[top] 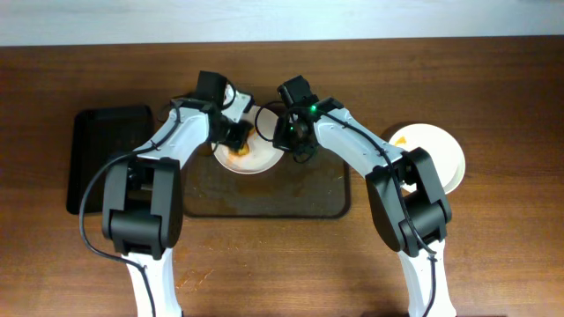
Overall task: Clean dirty plates on tray and stack at the side
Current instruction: 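Scrub the held last plate with the sponge in the left gripper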
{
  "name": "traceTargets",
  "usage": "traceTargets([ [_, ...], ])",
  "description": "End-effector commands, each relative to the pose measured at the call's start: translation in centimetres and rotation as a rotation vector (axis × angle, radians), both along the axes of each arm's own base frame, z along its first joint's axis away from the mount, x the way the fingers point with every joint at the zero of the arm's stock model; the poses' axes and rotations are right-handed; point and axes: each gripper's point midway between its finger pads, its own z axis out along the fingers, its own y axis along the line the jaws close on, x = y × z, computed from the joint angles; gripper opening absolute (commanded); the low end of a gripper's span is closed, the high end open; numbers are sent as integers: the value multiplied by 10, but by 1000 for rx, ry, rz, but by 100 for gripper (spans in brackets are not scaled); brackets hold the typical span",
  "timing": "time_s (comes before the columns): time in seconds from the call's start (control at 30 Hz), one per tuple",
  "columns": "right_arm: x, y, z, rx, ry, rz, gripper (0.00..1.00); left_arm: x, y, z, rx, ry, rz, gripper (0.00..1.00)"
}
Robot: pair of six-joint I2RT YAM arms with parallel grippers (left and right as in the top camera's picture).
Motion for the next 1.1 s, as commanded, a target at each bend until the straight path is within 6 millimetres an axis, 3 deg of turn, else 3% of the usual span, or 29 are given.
traceTargets([
  [0.0, -2, 3, -7, 0, 11, 16, 4, 35, 7, -5, 34, -132, 69, 0],
  [0.07, -2, 3, -7, -1, 10, 20, 4, 46, 28, -11, 147, -173, 133, 1],
  [0.13, -2, 3, -7, -1, 10, 20, 4, 37, 77, -27, 354, -123, 367, 0],
  [0.17, -2, 3, -7, -1, 9, 20, 4, 30, 78, -33, 368, -92, 363, 0],
  [0.27, -2, 3, -6, -4, 1, 41, 4, -27, 24, -44, 170, 115, -94, 0],
  [0.3, -1, 3, -6, -1, 1, 42, 4, -48, 8, -37, 84, 174, -227, 0],
  [0.37, -1, 4, -6, -1, 1, 42, 4, -63, -7, -20, 2, 200, -375, 0],
  [0.4, -1, 4, -6, -1, 1, 42, 4, -61, -14, -12, -29, 187, -400, 0],
  [0.47, -1, 3, -6, -1, 1, 42, 4, -38, -21, -7, -44, 87, -401, 0],
  [0.5, -2, 4, -6, -1, 1, 42, 4, -15, -22, -12, -29, 17, -351, 1],
  [0.57, -2, 4, -6, -1, 1, 42, 4, 18, -8, -35, 52, -39, -204, 0],
  [0.6, -2, 3, -6, -1, 2, 42, 4, 31, 13, -56, 144, -31, -35, 0],
  [0.63, -2, 3, -6, -1, 2, 42, 4, 34, 37, -65, 242, -13, 114, 1],
  [0.7, -2, 4, -6, -1, 1, 42, 4, 21, 98, -64, 489, 22, 467, 1],
  [0.77, -2, 4, -6, -1, 1, 42, 4, -8, 110, -67, 563, 130, 498, 1],
  [0.83, -2, 4, -6, -1, 2, 42, 4, -59, 97, -73, 533, 359, 371, 0],
  [0.87, -2, 4, -6, 2, 3, 44, 4, -74, 85, -74, 476, 430, 271, 1],
  [0.93, -3, 6, -6, 12, 7, 50, 4, -103, 41, -69, 237, 558, 12, 0],
  [1.0, -4, 7, -6, 17, 10, 53, 4, -112, 17, -58, 92, 584, -107, 0],
  [1.03, -4, 7, -5, 17, 10, 53, 4, -115, -3, -47, -33, 548, -276, 1],
  [1.07, -4, 7, -5, 17, 10, 53, 4, -107, -10, -46, -62, 497, -317, 0],
])
